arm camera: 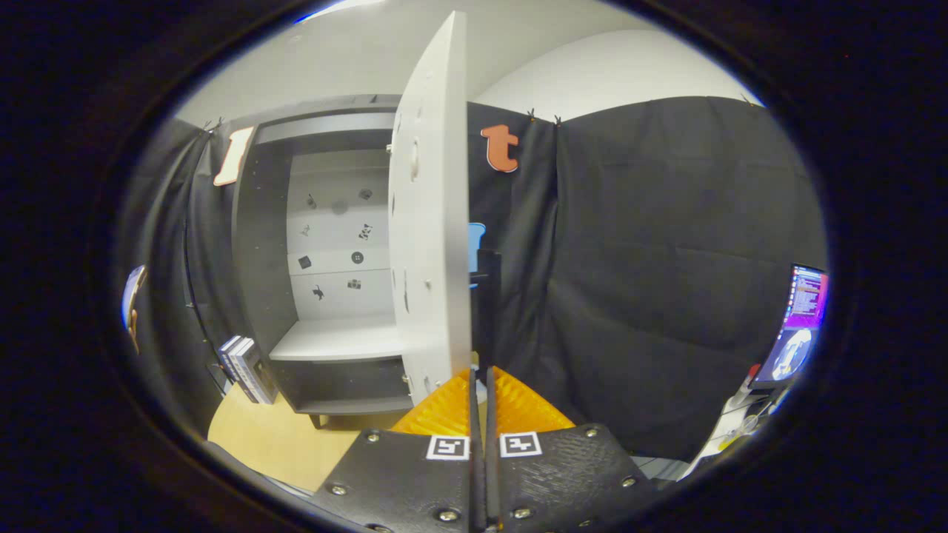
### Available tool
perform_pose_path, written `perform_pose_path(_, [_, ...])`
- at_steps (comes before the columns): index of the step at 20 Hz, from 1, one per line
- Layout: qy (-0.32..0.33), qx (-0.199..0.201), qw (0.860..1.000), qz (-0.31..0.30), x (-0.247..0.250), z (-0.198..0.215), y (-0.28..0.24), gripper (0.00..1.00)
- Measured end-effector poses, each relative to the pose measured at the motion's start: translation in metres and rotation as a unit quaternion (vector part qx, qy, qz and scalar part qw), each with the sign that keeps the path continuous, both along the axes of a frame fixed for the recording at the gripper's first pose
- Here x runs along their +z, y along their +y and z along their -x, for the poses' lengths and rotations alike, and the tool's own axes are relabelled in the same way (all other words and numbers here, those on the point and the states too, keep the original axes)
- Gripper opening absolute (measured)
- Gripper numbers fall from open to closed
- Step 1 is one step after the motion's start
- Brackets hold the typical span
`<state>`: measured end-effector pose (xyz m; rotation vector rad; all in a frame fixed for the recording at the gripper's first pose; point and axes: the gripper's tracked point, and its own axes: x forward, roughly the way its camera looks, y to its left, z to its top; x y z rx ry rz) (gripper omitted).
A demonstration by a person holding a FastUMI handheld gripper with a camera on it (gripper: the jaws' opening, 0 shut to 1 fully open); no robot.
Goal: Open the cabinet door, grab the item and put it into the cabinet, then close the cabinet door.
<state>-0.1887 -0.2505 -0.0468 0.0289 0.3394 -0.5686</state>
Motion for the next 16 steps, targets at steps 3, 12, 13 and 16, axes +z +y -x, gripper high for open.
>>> perform_pose_path(3, [0.005,0.005,1.000,0.002,-0.012,0.003,0.020,0.01])
perform_pose_path(12, [0.030,0.092,0.995,-0.034,-0.094,-0.033,0.125,0.03])
perform_pose_path(13, [0.034,0.096,0.994,-0.044,-0.107,-0.037,0.133,0.08])
perform_pose_path(16, [0.056,0.104,0.991,-0.062,-0.149,-0.042,0.145,0.38])
